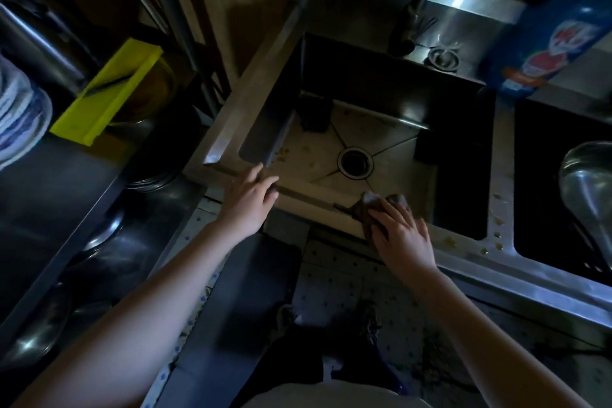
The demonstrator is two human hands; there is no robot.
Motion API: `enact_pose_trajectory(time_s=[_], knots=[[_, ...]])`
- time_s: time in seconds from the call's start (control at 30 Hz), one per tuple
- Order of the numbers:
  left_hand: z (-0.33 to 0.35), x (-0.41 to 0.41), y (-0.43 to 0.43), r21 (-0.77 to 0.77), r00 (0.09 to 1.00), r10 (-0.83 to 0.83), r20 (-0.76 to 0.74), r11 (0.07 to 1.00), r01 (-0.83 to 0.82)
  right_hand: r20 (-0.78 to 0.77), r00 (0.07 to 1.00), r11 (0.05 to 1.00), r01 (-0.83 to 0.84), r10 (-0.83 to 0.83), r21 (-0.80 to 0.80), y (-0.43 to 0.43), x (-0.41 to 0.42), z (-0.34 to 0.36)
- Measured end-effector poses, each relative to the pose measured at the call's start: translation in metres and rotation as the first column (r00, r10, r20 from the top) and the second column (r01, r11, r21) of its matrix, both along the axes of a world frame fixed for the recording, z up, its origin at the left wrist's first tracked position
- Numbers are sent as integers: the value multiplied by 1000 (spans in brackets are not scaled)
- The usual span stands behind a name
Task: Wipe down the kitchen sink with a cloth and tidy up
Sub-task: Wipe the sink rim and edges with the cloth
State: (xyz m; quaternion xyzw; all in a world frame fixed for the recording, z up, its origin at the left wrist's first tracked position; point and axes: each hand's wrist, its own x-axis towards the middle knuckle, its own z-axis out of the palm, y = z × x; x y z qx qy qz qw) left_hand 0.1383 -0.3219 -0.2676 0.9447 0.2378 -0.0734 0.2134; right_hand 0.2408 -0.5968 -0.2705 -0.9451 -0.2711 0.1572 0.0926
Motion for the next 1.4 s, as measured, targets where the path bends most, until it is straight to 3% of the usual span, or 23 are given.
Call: enact_pose_trajectory(time_s=[0.2,0.5,0.77,1.0,1.23,1.4], knots=[[-5,4,-14,14,1000,-30,0,999,30,-19,999,999,50,-49,13,-1,-3,0],[-7,15,-39,-25,999,-51,4,998,51,-12,997,996,-69,70,55,42,-9,1],[-4,43,-74,-55,993,-116,-1,992,116,64,998,1000,-19,18,11,-39,3,4],[1,63,-100,-69,991,-136,19,988,137,124,991,991,64,-49,-120,-120,17,17],[0,70,-122,-107,987,-160,-1,981,159,24,978,978,206,-206,-6,-127,16,14],[-4,74,-140,-125,981,-192,-29,974,187,-8,975,972,222,-222,71,-109,10,5]])
